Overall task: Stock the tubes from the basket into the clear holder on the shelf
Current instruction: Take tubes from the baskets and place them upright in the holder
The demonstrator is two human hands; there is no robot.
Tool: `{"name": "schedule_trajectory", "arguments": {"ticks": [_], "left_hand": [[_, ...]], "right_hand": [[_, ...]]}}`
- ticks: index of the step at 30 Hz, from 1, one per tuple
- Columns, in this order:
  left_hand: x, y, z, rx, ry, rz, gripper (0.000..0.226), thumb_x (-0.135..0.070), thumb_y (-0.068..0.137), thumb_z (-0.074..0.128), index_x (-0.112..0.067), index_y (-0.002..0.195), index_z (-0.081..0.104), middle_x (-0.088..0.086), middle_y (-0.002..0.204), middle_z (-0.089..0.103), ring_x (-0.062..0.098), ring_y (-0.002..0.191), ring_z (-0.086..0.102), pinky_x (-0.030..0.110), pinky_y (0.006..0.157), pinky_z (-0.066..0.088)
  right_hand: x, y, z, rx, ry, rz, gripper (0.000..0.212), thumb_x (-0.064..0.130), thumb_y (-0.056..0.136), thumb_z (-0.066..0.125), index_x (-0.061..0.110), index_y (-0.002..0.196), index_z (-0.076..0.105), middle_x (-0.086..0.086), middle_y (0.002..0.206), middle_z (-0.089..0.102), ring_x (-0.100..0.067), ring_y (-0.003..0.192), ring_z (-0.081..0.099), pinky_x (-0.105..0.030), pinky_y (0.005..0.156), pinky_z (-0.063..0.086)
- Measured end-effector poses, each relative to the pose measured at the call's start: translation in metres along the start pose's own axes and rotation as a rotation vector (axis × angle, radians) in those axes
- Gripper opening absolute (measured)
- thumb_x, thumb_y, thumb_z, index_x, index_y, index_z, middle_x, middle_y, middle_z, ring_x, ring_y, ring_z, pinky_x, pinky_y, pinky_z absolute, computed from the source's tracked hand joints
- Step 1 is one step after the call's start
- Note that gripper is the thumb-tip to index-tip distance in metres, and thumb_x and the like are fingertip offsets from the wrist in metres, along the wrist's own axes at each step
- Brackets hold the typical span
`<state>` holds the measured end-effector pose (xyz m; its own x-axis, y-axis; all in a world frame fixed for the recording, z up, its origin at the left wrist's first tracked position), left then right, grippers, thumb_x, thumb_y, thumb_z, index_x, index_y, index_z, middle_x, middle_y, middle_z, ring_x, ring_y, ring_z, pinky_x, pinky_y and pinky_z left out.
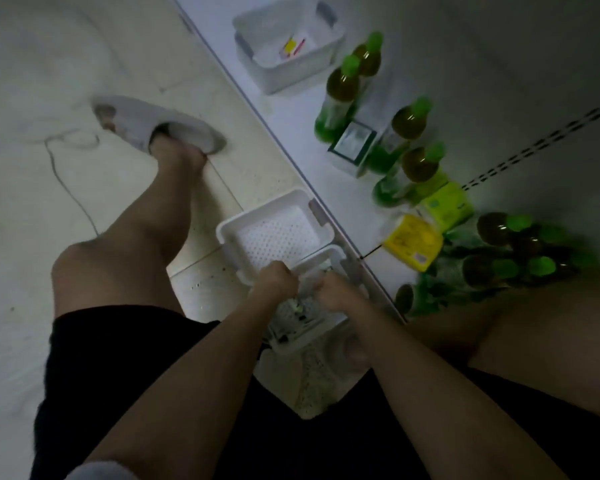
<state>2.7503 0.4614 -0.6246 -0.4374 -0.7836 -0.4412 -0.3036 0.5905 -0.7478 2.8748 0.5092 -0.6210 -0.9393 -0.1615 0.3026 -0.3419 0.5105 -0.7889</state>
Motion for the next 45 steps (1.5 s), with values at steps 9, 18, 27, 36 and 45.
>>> {"name": "schedule_trajectory", "arguments": {"ticks": [9, 18, 27, 36, 45], "left_hand": [[0.074, 0.076, 0.101, 0.078, -0.231, -0.355, 0.016, -0.023, 0.098, 0.048, -0.015, 0.086, 0.042, -0.001, 0.07, 0.036, 0.012, 0.064, 0.039, 0.023, 0.06, 0.038], [0.069, 0.097, 0.121, 0.007, -0.462, -0.41, 0.022, -0.02, 0.092, 0.061, -0.008, 0.11, 0.056, 0.011, 0.1, 0.059, 0.026, 0.092, 0.058, 0.038, 0.083, 0.053], [0.051, 0.065, 0.089, 0.085, -0.3, -0.124, 0.035, -0.011, 0.088, 0.066, -0.009, 0.12, 0.053, 0.01, 0.118, 0.061, 0.025, 0.108, 0.057, 0.028, 0.081, 0.044], [-0.025, -0.004, 0.021, 0.084, -0.29, 0.282, 0.029, -0.031, 0.095, 0.058, -0.01, 0.115, 0.061, 0.006, 0.104, 0.066, 0.023, 0.094, 0.064, 0.032, 0.077, 0.052], [-0.123, -0.13, -0.109, -0.014, -0.298, 0.748, 0.011, -0.027, 0.094, 0.062, -0.016, 0.097, 0.06, 0.011, 0.089, 0.068, 0.017, 0.072, 0.064, 0.028, 0.059, 0.056]], "right_hand": [[-0.063, 0.072, 0.076, 0.042, 0.112, 0.322, 0.028, 0.007, 0.096, 0.051, 0.016, 0.07, 0.044, 0.002, 0.07, 0.038, -0.02, 0.083, 0.051, -0.034, 0.082, 0.044], [-0.076, 0.102, 0.1, 0.222, 0.419, 0.477, 0.021, 0.008, 0.092, 0.062, 0.006, 0.112, 0.053, -0.002, 0.08, 0.052, -0.015, 0.075, 0.058, -0.017, 0.059, 0.051], [-0.064, 0.066, 0.058, 0.23, 0.77, 0.517, 0.031, -0.013, 0.091, 0.049, 0.017, 0.094, 0.053, -0.01, 0.083, 0.046, -0.028, 0.083, 0.058, -0.043, 0.077, 0.06], [-0.069, -0.021, -0.017, -0.129, 0.81, 0.383, 0.026, -0.008, 0.087, 0.057, 0.013, 0.074, 0.049, -0.008, 0.081, 0.056, -0.018, 0.072, 0.06, -0.028, 0.066, 0.058], [-0.019, -0.17, -0.124, -0.478, 0.617, -0.05, 0.021, 0.011, 0.096, 0.055, 0.006, 0.076, 0.058, -0.012, 0.079, 0.06, -0.022, 0.064, 0.064, -0.031, 0.053, 0.058]]}}
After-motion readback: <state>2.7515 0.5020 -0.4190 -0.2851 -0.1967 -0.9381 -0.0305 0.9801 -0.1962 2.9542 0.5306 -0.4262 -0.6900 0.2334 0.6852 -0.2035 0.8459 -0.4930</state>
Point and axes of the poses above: each hand's wrist, its own y-axis towards the middle knuckle, its own z-axis out of the palm, x = y × z, the point moved 4 cm from there along y, towards the middle knuckle
